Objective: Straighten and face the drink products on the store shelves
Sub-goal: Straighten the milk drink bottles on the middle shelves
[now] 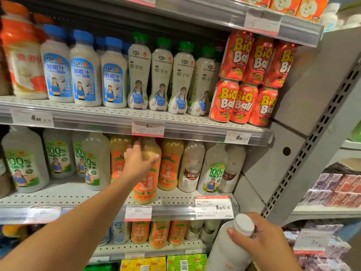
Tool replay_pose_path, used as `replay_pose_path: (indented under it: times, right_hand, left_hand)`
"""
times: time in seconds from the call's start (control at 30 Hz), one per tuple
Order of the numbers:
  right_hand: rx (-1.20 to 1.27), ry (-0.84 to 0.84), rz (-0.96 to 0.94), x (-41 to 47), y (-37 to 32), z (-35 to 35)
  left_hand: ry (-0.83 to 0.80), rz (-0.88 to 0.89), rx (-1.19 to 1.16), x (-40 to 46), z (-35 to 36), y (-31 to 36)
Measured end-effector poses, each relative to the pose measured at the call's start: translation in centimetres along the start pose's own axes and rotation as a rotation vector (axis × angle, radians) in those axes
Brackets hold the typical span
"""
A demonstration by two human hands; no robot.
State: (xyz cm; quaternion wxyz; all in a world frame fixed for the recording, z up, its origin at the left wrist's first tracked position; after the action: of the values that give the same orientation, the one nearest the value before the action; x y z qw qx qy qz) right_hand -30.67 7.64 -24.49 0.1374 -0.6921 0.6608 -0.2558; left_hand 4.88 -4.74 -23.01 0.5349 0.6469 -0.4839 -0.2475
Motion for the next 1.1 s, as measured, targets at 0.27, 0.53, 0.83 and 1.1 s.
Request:
replay_pose_path:
  times: [0.27,0.53,0.83,1.1]
  right_hand:
    - [-0.002,0.018,0.003,0.2,-0.4,1.0]
    - [0.029,0.002,0.018,0.1,-0.5,0.5]
    - [0.034,0.005,0.059,-0.4,-0.7,0.1]
    - [0.051,0.064,0.048,-0.3,-0.8,-0.5]
  left_hand:
    - [0.176,-0.001,-0.028,-1.9,1.3,-3.5]
    - [0.137,-0.021,0.013,-0.1,1.5,-4.0]
    - [0.143,0.076,0.19,-0.1,2.9,-4.2]
    - [0.205,0.063,0.381,0.6,2.9,-3.3]
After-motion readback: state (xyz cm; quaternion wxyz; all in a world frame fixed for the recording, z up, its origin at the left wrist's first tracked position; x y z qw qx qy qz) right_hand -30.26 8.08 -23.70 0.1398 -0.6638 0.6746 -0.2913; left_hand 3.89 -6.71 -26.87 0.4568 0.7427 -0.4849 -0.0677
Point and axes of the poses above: each hand's wrist, its own x-axis towards the middle knuckle, its own z-axis out of the palm, y = z × x, the point moved 3 cm from there along x, towards the middle knuckle, and after that the axes turned 14 degrees about -x, right-handed, at the moved point
